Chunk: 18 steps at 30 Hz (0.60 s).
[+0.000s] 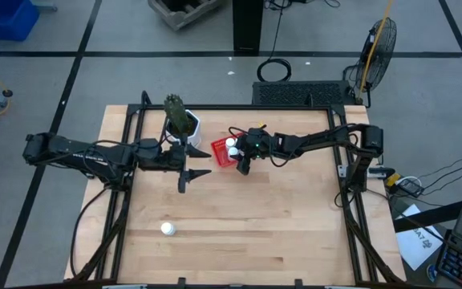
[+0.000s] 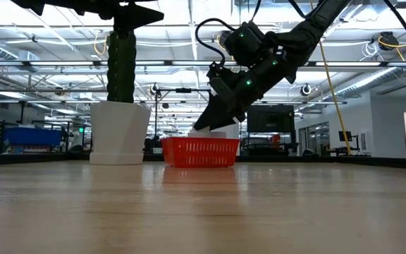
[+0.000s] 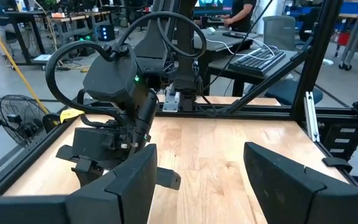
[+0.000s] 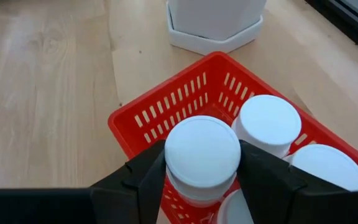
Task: Pick and place pill bottles into a basket
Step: Adjust the white pill bottle in the red bin, then put the white pill bottle into the red bin
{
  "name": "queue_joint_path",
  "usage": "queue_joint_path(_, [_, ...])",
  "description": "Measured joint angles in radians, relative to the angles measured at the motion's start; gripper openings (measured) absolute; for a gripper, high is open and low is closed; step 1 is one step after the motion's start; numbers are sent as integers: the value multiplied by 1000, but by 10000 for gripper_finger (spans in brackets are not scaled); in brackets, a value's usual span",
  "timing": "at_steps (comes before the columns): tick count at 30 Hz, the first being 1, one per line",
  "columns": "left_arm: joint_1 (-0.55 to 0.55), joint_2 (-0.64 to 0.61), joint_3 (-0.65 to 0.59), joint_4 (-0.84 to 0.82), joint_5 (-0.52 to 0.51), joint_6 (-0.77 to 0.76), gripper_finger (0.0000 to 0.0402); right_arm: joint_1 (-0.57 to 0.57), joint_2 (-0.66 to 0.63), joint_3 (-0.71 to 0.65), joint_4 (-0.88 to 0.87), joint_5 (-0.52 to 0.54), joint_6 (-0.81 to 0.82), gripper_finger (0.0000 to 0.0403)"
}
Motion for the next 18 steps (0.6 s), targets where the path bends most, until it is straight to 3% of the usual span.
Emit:
queue_joint_path(9, [0,0,0,0,1,-5,244,0,0,0,0,1,4,247])
queue_joint_path(18, [0,0,0,-24,0,-8,244,21,-41,-2,-12,2,-55,259])
